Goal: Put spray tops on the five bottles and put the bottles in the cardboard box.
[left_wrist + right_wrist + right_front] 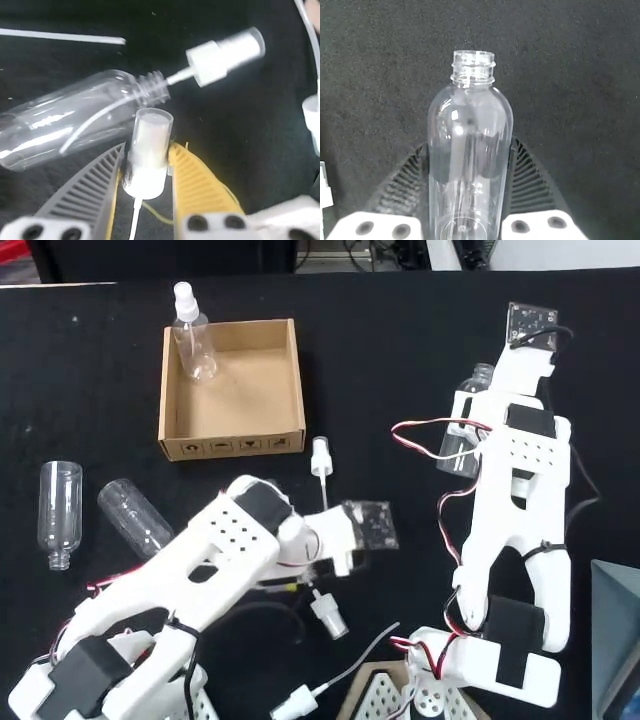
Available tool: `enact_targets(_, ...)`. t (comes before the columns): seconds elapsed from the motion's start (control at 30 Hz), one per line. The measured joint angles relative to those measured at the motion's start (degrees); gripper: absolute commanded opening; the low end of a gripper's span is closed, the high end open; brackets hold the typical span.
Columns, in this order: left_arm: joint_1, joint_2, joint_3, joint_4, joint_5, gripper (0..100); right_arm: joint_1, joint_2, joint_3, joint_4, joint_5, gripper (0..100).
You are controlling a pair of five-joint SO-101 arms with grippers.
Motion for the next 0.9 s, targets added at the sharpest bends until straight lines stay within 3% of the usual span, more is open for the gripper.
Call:
enact_targets(0.27,0.0,0.0,-4.6,1.1,7.0,3,0.0,-2.3,0.1,0.0,0.0,1.1)
enact_targets(0.63,0.0,0.0,-20.2,10.8,18.5,3,0.0,-5.0,1.1,0.0,0.0,1.1)
enact_targets(0.9,0.0,0.0,-27.1,11.2,34.2,3,0.0,-8.0,3.2,0.0,0.0,1.1)
